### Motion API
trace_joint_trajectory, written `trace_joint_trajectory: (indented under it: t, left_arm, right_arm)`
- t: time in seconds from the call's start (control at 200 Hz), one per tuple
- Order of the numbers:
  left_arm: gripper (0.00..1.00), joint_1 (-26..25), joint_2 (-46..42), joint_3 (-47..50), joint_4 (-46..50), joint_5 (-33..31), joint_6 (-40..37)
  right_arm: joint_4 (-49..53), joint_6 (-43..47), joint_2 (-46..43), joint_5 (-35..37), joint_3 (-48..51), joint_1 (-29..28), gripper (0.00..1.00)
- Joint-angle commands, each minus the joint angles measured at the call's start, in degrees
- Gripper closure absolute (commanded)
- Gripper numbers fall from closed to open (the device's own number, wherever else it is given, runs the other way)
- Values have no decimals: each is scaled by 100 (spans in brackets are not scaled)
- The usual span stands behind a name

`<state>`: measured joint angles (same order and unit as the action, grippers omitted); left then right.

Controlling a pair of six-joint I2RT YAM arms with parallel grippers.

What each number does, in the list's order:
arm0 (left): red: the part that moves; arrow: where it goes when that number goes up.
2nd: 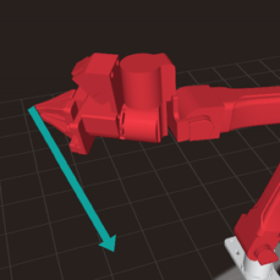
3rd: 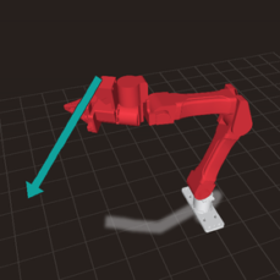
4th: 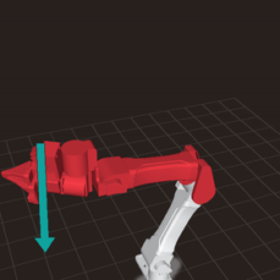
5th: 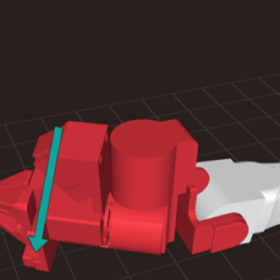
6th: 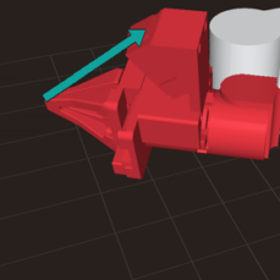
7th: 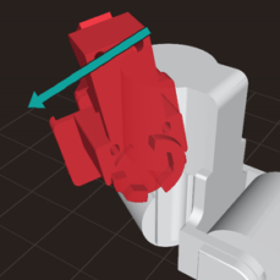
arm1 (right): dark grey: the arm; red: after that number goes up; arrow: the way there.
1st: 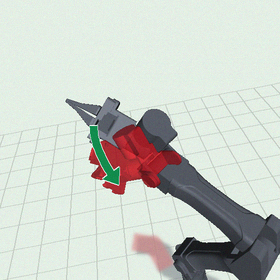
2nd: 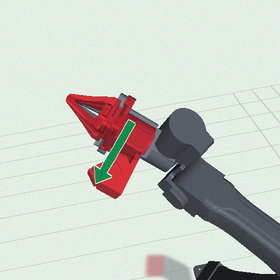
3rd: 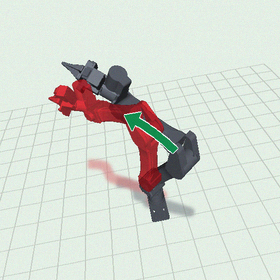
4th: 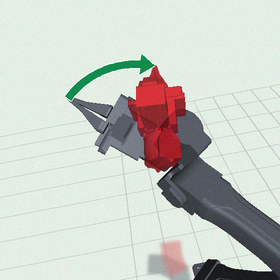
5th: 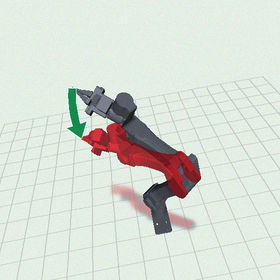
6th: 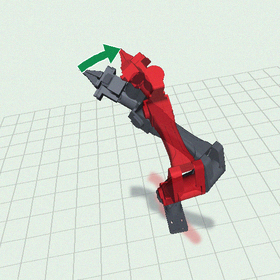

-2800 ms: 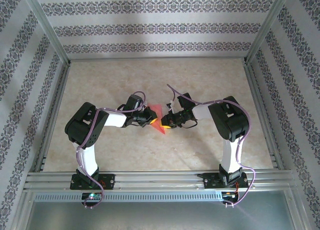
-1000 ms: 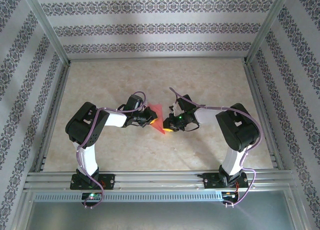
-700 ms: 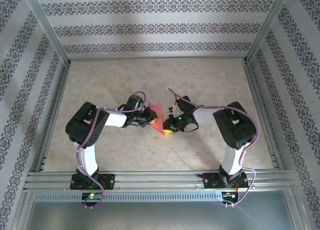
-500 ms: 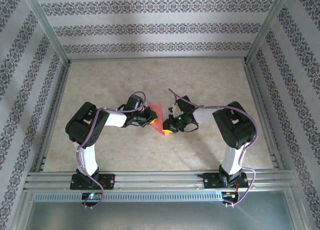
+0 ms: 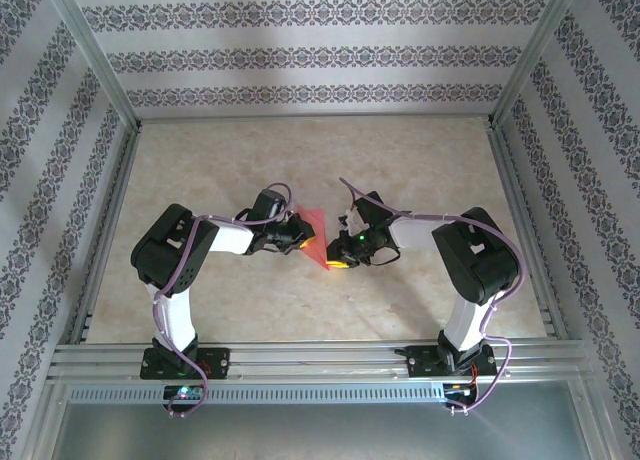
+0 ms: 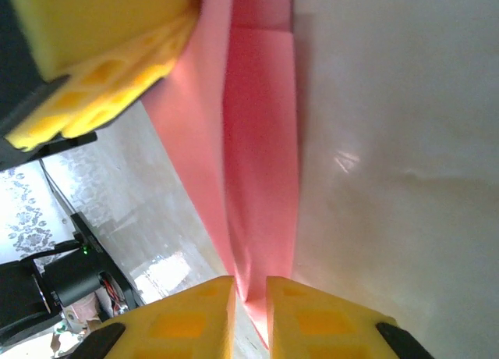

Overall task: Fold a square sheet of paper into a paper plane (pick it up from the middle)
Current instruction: Fourth fold the wing at the center of the table.

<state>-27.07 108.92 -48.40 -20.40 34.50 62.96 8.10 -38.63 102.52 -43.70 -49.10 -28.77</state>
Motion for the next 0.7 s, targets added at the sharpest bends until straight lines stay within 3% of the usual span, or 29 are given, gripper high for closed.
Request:
trace_joint_trajectory:
  t: [0.0,0.305,0.695]
  left_arm:
    - [89,-70,182,61,222,-216,-100]
    - [89,-71,172,81,203,-225,-82]
    - [89,-71,138,104,221,-242,-80]
  right_arm:
    - [124,145,-20,73,41,-83,81]
    - [77,163,135,44,-12,-150,88]
    - [-27,145,390,168,-3,-146,88]
